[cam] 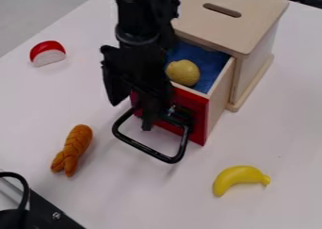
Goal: Close the drawer
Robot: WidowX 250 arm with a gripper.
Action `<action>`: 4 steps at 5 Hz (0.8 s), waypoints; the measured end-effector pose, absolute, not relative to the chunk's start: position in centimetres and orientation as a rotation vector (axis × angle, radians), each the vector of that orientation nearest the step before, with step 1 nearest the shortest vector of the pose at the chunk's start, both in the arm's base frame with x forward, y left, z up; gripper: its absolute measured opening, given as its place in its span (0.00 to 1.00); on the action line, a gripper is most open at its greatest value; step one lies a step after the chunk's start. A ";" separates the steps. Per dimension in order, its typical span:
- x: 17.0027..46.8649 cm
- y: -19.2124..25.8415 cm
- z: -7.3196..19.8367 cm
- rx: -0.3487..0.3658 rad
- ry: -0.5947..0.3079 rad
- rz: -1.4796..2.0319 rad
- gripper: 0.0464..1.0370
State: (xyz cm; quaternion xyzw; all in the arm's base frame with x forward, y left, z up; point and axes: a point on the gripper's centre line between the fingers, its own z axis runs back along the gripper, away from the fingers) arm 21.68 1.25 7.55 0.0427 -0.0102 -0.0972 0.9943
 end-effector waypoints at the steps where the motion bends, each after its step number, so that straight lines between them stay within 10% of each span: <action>1: 22.2 1.0 7.1 0.051 -0.030 -0.227 0.95; 4: 25.8 1.0 6.8 -0.019 -0.054 -0.133 0.95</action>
